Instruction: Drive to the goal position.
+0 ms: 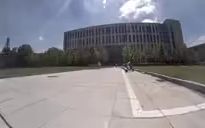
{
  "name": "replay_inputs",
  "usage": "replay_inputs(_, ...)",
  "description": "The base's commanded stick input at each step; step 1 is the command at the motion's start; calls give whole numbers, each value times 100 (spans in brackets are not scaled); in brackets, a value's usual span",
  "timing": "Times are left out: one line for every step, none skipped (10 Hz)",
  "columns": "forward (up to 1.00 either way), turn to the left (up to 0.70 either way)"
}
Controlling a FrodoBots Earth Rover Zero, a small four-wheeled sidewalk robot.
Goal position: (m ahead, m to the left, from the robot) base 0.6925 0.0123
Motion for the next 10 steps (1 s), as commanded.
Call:
replay_inputs(70,-22)
replay_inputs(70,-33)
replay_inputs(47,-21)
replay_inputs(18,-2)
replay_inputs(11,0)
replay_inputs(7,0)
replay_inputs(4,0)
replay_inputs(0,0)
replay_inputs(0,0)
replay_inputs(0,0)
